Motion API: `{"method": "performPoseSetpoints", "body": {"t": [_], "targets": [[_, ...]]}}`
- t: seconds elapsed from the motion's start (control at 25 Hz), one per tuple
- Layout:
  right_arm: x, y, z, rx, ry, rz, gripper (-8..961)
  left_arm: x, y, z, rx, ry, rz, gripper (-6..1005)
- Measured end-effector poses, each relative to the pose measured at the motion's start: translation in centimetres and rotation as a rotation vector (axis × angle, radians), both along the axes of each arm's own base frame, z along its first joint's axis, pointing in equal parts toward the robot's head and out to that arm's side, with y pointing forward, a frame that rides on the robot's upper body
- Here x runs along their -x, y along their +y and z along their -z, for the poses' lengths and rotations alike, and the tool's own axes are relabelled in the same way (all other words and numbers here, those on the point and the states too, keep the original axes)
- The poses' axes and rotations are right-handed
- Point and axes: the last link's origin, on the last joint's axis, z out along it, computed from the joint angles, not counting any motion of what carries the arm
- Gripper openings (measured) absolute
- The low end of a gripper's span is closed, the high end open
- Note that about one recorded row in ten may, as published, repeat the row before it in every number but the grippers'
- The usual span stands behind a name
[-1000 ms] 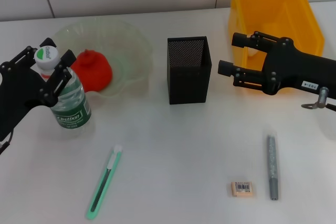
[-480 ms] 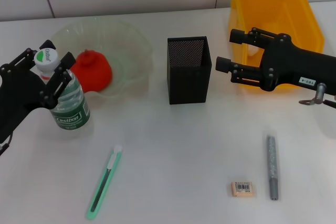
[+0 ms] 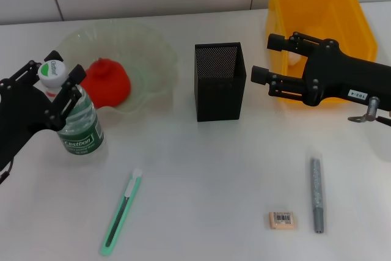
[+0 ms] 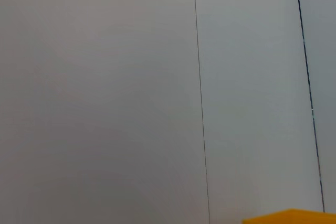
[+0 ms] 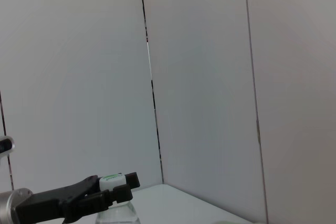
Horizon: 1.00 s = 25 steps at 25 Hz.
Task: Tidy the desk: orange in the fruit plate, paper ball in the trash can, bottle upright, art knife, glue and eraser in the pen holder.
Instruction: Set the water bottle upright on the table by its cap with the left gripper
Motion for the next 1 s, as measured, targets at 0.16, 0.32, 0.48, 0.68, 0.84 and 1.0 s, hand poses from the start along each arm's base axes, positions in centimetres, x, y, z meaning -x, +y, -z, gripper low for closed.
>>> {"method": "performPoseSetpoints", "body": {"t": [0.16, 0.32, 0.48, 0.68, 0.84, 1.0], "targets": [[0.02, 0.02, 0.00, 0.000, 0.000, 0.000, 766, 0.05, -0.02, 0.05, 0.001, 0.002, -0.003, 458], [0.10, 0.06, 0.04, 0.001, 0.002, -0.002, 766, 0.17, -0.03, 0.13, -0.002, 0.011, -0.008, 458], [0.17, 0.18, 0.15, 0.006, 0.005, -0.002, 766, 0.42, 0.13, 0.37, 0.004, 0.021, -0.029, 459], [0.30, 0.31, 0.17, 0.008, 0.005, -0.006, 766, 0.58, 0.30, 0.28, -0.005, 0.019, -0.046, 460], [0.34, 0.39, 0.26, 0.010, 0.007, -0.005, 766, 0.65, 0.37, 0.08, -0.016, 0.010, -0.054, 460], [0.31, 0.41, 0.38, 0.014, 0.010, -0.002, 766, 0.68, 0.29, -0.04, -0.023, 0.004, -0.054, 461]]}}
